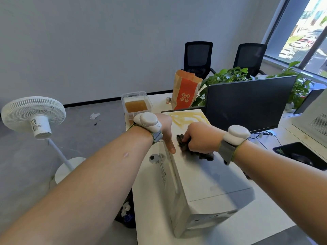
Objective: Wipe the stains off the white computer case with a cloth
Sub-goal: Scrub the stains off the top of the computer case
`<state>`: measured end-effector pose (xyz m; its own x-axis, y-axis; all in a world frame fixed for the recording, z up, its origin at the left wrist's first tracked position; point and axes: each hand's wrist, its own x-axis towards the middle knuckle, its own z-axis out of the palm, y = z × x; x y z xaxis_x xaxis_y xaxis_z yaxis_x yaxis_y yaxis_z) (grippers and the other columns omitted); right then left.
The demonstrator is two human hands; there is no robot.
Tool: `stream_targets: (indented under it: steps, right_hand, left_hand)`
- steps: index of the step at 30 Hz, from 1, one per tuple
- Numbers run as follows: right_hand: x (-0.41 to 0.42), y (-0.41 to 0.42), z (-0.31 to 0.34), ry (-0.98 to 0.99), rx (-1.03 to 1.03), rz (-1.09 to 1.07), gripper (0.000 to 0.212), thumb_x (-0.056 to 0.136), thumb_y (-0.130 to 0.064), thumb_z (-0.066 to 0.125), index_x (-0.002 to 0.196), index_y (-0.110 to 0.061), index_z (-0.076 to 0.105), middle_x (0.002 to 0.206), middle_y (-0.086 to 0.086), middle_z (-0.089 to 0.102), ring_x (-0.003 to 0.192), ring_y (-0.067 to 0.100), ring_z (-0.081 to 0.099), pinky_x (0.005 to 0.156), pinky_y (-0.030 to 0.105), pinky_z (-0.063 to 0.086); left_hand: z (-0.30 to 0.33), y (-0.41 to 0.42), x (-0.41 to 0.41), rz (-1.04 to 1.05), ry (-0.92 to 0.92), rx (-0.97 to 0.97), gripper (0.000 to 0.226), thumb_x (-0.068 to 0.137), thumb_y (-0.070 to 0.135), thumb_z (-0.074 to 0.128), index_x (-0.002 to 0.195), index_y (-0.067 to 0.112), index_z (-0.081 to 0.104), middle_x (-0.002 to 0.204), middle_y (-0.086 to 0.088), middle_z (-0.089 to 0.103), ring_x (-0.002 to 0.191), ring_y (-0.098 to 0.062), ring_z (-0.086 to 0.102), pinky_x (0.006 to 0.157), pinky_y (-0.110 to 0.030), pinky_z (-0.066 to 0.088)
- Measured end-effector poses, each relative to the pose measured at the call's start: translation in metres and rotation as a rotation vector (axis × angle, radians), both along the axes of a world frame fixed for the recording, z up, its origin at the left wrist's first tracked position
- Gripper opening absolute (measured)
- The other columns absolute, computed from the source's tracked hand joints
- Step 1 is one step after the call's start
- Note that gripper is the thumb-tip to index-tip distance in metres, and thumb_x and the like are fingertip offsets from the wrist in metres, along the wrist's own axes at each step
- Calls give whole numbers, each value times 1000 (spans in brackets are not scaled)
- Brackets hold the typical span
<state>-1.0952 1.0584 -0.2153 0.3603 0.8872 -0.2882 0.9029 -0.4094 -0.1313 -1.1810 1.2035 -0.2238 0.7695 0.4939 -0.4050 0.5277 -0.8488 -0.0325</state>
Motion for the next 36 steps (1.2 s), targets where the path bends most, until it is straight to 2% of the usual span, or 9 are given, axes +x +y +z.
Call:
stream_targets:
  steps: [3, 8, 12, 16, 21, 24, 29, 33, 36]
  right_hand:
    - [-6, 8, -4, -37, 46, 9, 33, 85, -18, 56, 108, -23, 79, 94, 1, 68, 86, 25, 65, 77, 36, 59]
    - [-17, 18, -27, 19, 250, 36, 40, 90, -18, 59, 126, -33, 71, 121, 0, 51, 101, 28, 58, 88, 42, 54]
    - [12, -4, -11, 75, 120, -34, 41, 87, -13, 57, 114, -35, 78, 102, -8, 68, 92, 21, 65, 83, 32, 58]
    - [27, -7, 2, -162, 84, -160, 24, 85, -22, 57, 95, -20, 79, 88, 0, 71, 80, 23, 67, 76, 35, 62]
    - [-25, 2, -17, 46, 239, 32, 35, 86, -19, 61, 116, -31, 76, 116, -2, 57, 101, 24, 59, 88, 40, 55]
    - [-10, -9, -11, 147, 202, 17, 38, 87, -12, 59, 110, -34, 78, 111, -6, 63, 99, 21, 60, 87, 35, 55]
    - [9, 4, -8, -9, 205, -139, 31, 87, -19, 60, 107, -31, 79, 105, -3, 71, 90, 22, 65, 82, 34, 60]
    - [-28, 7, -23, 75, 274, 53, 28, 87, -18, 61, 110, -25, 75, 118, 0, 54, 99, 29, 60, 85, 41, 54]
    - [-15, -12, -15, 162, 228, 37, 31, 88, -16, 58, 105, -31, 79, 111, -5, 62, 98, 22, 60, 87, 38, 54]
  left_hand:
    - [4, -2, 2, 1, 34, 24, 73, 54, 74, 85, 56, 15, 43, 55, -2, 48, 50, -20, 42, 55, -26, 38]
    - [5, -4, 1, -10, -13, 43, 68, 59, 67, 88, 59, 12, 48, 58, -1, 48, 50, -18, 41, 52, -26, 35]
    - [7, -5, 1, 3, 20, 30, 70, 55, 73, 86, 53, 15, 46, 49, 2, 52, 42, -16, 43, 51, -25, 36]
    - [7, -5, -3, 26, 28, 25, 69, 55, 72, 87, 50, 16, 48, 40, 5, 51, 33, -13, 42, 48, -23, 37]
    - [8, -6, -4, 11, -29, 13, 68, 60, 63, 90, 54, 13, 44, 49, 1, 45, 43, -16, 38, 48, -24, 32]
    - [7, -6, -4, 28, -7, -6, 68, 56, 67, 90, 55, 13, 48, 42, 3, 48, 42, -17, 42, 49, -23, 35]
    - [11, -10, -2, 51, 15, 0, 68, 55, 67, 90, 56, 13, 49, 47, 2, 52, 45, -18, 45, 53, -24, 39]
    - [3, -7, -3, 35, -79, 51, 52, 75, 32, 84, 52, 15, 40, 47, -1, 40, 45, -20, 35, 53, -23, 31]
    - [11, -13, -2, 59, 24, 6, 61, 65, 57, 90, 57, 13, 48, 54, -1, 53, 47, -19, 46, 50, -22, 35]
